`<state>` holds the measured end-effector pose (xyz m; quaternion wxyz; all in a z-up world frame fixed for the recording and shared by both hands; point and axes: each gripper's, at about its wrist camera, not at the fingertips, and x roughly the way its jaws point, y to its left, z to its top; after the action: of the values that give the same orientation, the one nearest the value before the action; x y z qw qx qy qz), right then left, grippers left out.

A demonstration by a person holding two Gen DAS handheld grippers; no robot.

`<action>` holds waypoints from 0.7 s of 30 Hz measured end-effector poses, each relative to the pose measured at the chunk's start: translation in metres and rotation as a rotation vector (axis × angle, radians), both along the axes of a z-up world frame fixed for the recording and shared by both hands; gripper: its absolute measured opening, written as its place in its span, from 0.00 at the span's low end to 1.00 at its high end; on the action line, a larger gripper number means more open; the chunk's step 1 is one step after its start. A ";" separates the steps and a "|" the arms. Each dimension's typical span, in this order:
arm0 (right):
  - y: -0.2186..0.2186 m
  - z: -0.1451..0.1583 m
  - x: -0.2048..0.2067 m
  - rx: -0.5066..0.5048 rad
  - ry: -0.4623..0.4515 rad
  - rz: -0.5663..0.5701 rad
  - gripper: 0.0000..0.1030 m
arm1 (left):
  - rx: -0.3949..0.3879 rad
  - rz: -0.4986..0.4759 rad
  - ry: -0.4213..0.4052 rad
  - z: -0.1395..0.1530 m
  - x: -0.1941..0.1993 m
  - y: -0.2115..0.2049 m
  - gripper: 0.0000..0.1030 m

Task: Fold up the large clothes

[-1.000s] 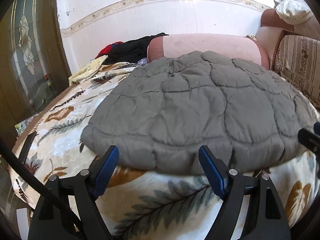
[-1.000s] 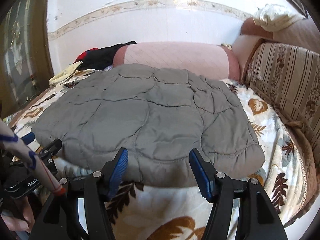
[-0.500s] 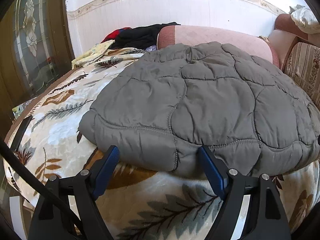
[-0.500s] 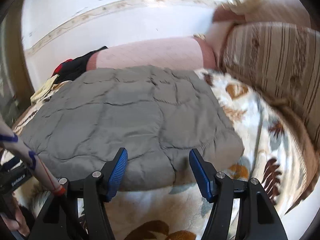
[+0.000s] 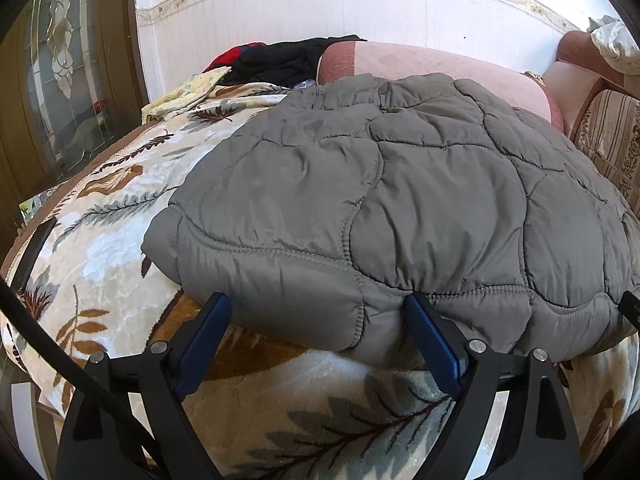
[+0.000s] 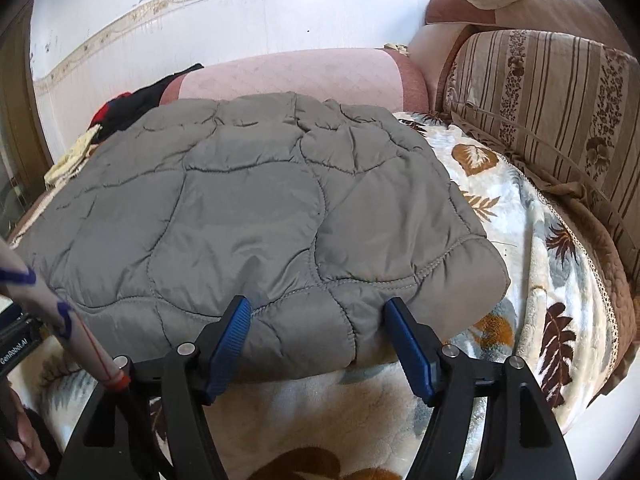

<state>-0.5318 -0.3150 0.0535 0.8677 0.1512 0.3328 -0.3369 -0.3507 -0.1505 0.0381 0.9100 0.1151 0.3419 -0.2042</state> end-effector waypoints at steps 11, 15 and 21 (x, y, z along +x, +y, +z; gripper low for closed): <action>0.013 0.013 -0.017 -0.009 -0.040 0.011 0.74 | 0.002 -0.029 0.017 0.014 -0.018 0.012 0.87; 0.036 0.027 -0.035 -0.024 -0.041 0.041 0.74 | -0.031 -0.075 -0.023 0.044 -0.047 0.029 0.88; 0.063 0.080 -0.067 -0.029 -0.101 0.067 0.77 | -0.067 -0.089 -0.136 0.116 -0.087 0.054 0.97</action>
<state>-0.5987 -0.2515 0.1334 0.8962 0.1440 0.2886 -0.3047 -0.4373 -0.0968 0.1537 0.9244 0.1133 0.2671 -0.2477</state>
